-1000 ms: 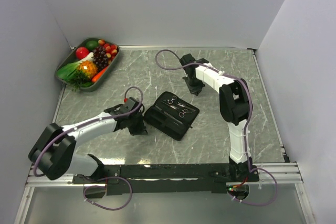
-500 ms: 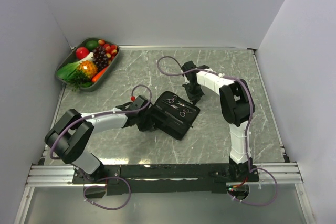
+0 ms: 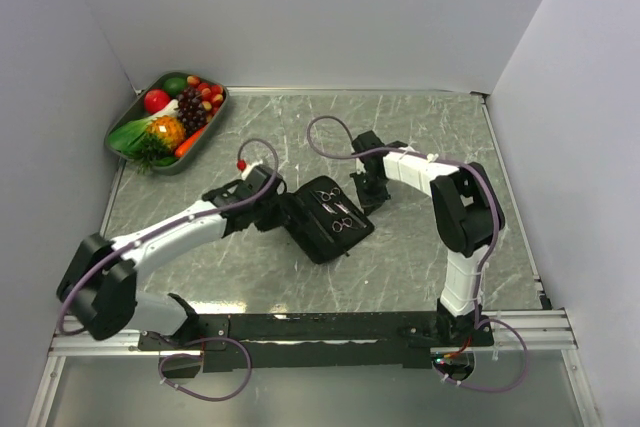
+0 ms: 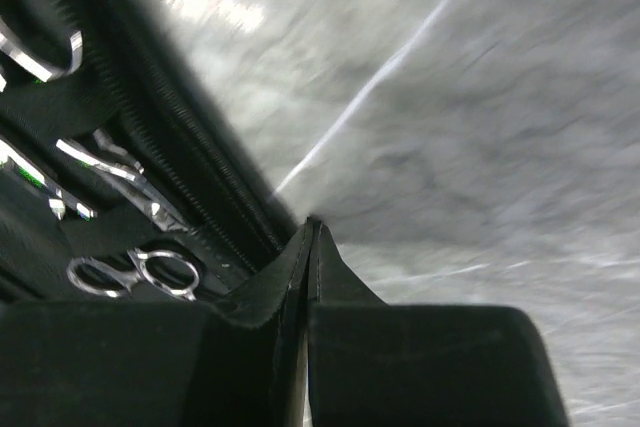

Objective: Sort the hair-cutting tools

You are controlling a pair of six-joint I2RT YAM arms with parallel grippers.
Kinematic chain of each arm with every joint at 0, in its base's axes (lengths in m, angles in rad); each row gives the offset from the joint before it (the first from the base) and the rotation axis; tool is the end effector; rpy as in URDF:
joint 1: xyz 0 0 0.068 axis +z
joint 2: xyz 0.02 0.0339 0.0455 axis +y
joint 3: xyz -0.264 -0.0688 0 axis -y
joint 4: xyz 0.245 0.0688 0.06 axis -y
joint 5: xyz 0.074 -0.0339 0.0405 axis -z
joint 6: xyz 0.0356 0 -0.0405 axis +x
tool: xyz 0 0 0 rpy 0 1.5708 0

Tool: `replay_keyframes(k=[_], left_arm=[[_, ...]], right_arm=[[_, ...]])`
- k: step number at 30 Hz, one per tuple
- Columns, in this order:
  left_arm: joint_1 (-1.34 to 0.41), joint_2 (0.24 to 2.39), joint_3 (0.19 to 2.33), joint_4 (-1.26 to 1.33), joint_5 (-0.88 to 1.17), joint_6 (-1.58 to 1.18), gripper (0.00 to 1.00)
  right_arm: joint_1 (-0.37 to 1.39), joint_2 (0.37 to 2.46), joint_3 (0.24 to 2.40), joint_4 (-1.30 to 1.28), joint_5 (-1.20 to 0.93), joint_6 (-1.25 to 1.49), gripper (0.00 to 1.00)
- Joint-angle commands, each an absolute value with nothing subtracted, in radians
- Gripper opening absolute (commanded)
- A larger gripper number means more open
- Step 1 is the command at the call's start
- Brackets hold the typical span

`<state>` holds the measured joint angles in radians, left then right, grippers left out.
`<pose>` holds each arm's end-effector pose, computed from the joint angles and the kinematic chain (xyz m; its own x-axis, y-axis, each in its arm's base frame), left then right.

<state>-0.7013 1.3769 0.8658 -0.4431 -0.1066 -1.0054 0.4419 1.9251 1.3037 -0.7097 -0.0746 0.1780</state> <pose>0.2129 -0.1748 0.2158 -0.8360 -0.3929 -0.3831 -0.2078 0.8727 -0.4418 0.3349 0.1614 0.1609 -0.9426 -0.2506 -0.2208 -0.2800 0.9533 0.1133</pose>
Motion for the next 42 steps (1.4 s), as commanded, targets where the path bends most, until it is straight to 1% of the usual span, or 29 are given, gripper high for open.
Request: replay_keyframes(k=[1, 7, 11, 14, 17, 18, 21, 25, 28, 33, 37, 38, 42], left_arm=[[-0.706, 1.299, 0.962, -0.514, -0.201, -0.966, 0.07], [-0.704, 1.350, 0.994, -0.499, -0.186, -0.956, 0.06], [-0.706, 1.362, 1.008, -0.517, -0.186, -0.956, 0.05], [-0.695, 1.324, 1.003, -0.555, -0.227, -0.953, 0.06], [-0.631, 1.257, 0.957, -0.603, -0.204, -0.956, 0.02], [-0.585, 1.208, 0.936, -0.607, -0.195, -0.957, 0.01], [-0.497, 1.113, 0.846, -0.615, -0.183, -0.959, 0.01], [-0.446, 1.040, 0.784, -0.617, -0.227, -0.986, 0.01], [-0.420, 1.020, 0.712, -0.562, -0.198, -1.023, 0.01], [-0.414, 1.106, 0.620, -0.453, -0.111, -1.090, 0.01], [-0.413, 1.169, 0.548, -0.306, -0.051, -1.127, 0.01], [-0.413, 1.184, 0.531, -0.235, -0.038, -1.135, 0.01], [-0.410, 1.212, 0.460, -0.115, -0.008, -1.184, 0.01]], right_arm=[[0.521, 1.864, 1.233, -0.700, -0.173, 0.256, 0.00], [0.612, 1.850, 1.187, -0.672, -0.181, 0.290, 0.00], [0.629, 1.823, 1.152, -0.655, -0.155, 0.314, 0.00], [0.627, 1.807, 1.138, -0.646, -0.123, 0.328, 0.00], [0.627, 1.801, 1.132, -0.643, -0.114, 0.345, 0.00], [0.627, 1.796, 1.126, -0.637, -0.104, 0.351, 0.00], [0.629, 1.775, 1.097, -0.621, -0.065, 0.374, 0.00], [0.623, 1.763, 1.077, -0.603, -0.020, 0.417, 0.00], [0.604, 1.778, 1.074, -0.586, -0.029, 0.437, 0.00], [0.577, 1.787, 1.106, -0.578, 0.024, 0.449, 0.00], [0.551, 1.805, 1.150, -0.592, 0.052, 0.426, 0.00], [0.545, 1.809, 1.160, -0.594, 0.052, 0.420, 0.00], [0.522, 1.812, 1.190, -0.598, 0.041, 0.394, 0.00]])
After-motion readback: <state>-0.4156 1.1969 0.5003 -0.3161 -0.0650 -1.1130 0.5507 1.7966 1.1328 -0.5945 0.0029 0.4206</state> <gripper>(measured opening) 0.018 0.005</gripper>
